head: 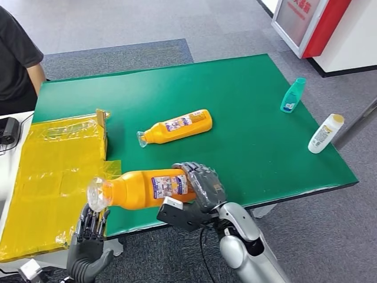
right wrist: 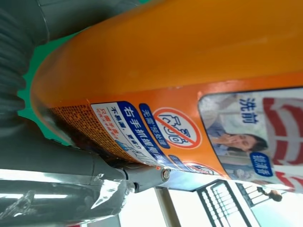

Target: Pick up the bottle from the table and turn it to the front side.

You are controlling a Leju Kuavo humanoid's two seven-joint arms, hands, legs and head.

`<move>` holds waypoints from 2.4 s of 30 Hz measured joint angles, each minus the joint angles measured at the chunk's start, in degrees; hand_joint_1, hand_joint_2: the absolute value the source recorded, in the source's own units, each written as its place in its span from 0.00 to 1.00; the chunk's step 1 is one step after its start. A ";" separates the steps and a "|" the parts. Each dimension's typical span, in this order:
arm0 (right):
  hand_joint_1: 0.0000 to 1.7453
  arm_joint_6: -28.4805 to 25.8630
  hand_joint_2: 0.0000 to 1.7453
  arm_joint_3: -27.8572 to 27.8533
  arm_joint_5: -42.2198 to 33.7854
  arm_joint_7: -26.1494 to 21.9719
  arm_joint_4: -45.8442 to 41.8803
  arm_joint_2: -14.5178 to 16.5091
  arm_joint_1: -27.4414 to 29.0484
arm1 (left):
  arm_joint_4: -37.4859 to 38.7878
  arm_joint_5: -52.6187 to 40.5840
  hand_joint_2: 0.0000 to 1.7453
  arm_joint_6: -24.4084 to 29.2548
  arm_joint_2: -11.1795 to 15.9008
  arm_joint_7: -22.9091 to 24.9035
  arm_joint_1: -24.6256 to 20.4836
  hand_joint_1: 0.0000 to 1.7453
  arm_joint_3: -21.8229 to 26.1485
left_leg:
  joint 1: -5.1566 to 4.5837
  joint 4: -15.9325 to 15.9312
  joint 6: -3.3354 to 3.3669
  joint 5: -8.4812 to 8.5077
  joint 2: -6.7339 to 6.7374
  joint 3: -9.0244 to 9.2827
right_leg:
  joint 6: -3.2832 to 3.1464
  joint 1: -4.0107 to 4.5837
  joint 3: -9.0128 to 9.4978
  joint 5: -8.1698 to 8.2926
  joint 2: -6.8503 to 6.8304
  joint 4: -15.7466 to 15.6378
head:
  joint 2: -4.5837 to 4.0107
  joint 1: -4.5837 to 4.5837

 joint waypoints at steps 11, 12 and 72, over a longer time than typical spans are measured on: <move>1.00 -4.43 1.00 0.40 2.82 -1.30 9.75 3.71 -2.29 | -2.34 6.70 1.00 5.32 3.41 3.84 -2.03 0.00 -13.22 | 0.00 0.00 0.01 0.04 0.00 -0.01 | 0.00 0.00 0.00 0.03 0.00 0.00 | 0.00 0.01; 1.00 -4.47 1.00 0.41 2.82 -1.30 10.04 3.80 -2.37 | -2.39 6.78 1.00 5.36 3.64 3.84 -2.04 0.00 -13.57 | 0.00 0.00 0.01 0.04 0.00 -0.01 | 0.00 0.00 0.00 0.02 0.00 0.00 | 0.00 0.01; 1.00 0.47 1.00 11.51 -0.77 -2.57 8.24 3.12 -1.37 | -9.85 -1.82 1.00 10.92 10.48 0.29 -0.17 0.00 -15.58 | 0.02 0.00 -0.07 0.08 0.00 -0.01 | -0.04 0.03 -0.03 0.03 0.00 0.00 | 0.00 0.00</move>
